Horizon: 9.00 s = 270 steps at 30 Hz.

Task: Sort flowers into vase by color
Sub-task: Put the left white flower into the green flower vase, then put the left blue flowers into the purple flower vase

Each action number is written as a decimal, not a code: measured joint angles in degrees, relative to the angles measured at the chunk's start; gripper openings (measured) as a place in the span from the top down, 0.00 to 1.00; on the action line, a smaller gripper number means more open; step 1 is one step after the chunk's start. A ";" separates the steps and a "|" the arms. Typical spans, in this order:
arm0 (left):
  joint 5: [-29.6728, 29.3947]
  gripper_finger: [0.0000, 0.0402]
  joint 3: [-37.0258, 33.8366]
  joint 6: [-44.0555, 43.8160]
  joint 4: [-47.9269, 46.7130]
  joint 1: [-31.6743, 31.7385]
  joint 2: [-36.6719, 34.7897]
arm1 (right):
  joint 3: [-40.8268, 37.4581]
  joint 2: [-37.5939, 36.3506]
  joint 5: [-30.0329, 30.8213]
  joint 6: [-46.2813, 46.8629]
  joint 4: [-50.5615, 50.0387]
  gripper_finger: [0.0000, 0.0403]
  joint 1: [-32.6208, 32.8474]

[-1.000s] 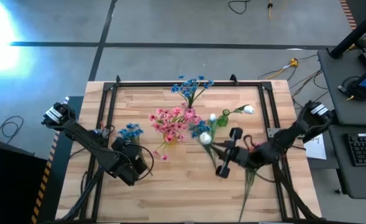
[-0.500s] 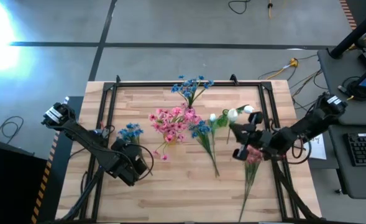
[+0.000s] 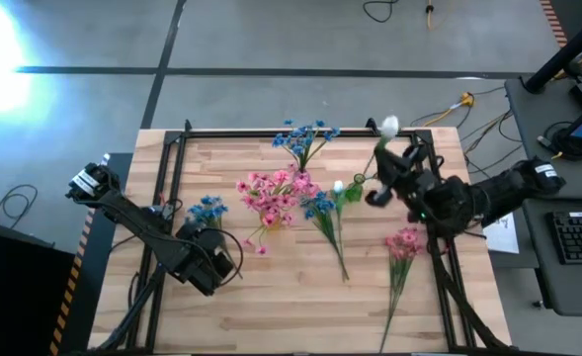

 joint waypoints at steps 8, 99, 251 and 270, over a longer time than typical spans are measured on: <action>-0.25 0.41 0.00 -0.34 0.00 0.01 0.02 | 0.15 5.54 -0.03 1.69 -0.16 0.96 -7.77; 6.14 0.41 0.26 -0.95 -0.11 0.01 0.07 | 6.12 11.52 43.70 -8.24 -10.42 0.39 1.33; -43.32 1.00 43.09 34.68 12.60 -10.28 18.97 | 9.18 40.65 6.40 26.79 4.22 0.41 30.55; -43.01 1.00 42.51 36.50 16.35 -8.69 22.69 | 23.58 47.63 -1.52 26.04 3.91 0.41 25.37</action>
